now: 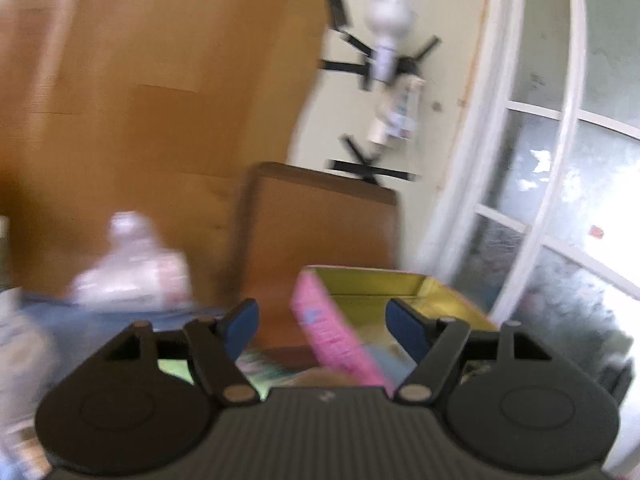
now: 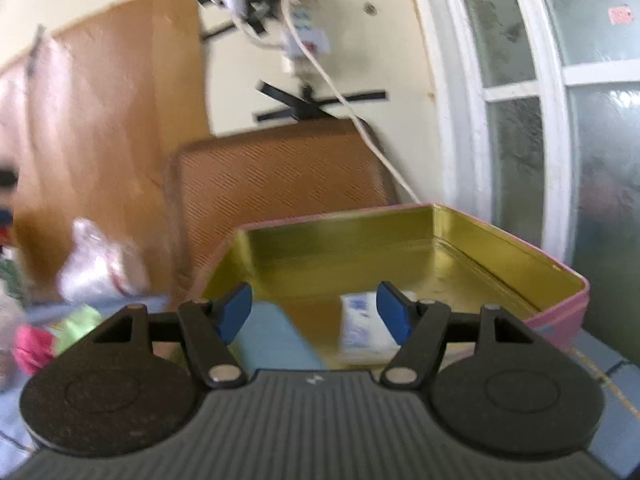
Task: Organize soft objects
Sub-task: 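Grasp the green cloth with the right gripper and lift it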
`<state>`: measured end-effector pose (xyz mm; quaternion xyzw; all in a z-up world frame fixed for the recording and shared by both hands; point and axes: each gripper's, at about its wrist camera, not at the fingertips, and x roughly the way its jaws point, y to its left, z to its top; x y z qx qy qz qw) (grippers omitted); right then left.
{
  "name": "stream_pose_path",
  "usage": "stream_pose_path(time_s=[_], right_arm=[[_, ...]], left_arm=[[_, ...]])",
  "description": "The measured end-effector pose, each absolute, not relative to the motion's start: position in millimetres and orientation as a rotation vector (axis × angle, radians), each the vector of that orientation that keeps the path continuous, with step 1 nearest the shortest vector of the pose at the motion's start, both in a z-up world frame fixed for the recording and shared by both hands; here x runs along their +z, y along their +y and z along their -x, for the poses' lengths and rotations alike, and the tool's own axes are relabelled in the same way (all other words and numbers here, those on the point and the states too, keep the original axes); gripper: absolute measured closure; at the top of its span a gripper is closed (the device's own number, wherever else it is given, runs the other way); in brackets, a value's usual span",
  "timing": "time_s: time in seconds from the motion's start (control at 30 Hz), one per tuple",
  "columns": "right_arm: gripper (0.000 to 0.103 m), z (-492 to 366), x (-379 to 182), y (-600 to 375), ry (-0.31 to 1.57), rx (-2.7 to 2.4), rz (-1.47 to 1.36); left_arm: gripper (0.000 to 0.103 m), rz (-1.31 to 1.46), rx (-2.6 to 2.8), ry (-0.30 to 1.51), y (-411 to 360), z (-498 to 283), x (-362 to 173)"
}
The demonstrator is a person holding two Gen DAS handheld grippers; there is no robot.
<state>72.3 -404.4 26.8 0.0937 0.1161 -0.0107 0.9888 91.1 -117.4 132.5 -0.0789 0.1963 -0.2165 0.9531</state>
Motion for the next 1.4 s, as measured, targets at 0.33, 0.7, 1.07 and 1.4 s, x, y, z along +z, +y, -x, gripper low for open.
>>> stream_pose_path(time_s=[0.33,0.7,1.07,1.4], right_arm=[[0.049,-71.1,31.8,-292.4,0.285,0.412,-0.045],[0.055,-180.3,36.6,-197.0,0.565,0.445,0.201],[0.101,-115.7,55.9,-218.9,0.44,0.584,0.026],[0.037,-161.3,39.3,-205.1,0.539,0.493,0.057]], left_arm=[[0.031,0.208,-0.142,0.529,10.8,-29.0,58.0],[0.032,0.283,-0.152,0.538,33.8,-26.6,25.3],[0.032,0.386,-0.212,0.524,52.6,-23.7,19.6],[0.031,0.345,-0.209,0.509,42.7,-19.9,21.0]])
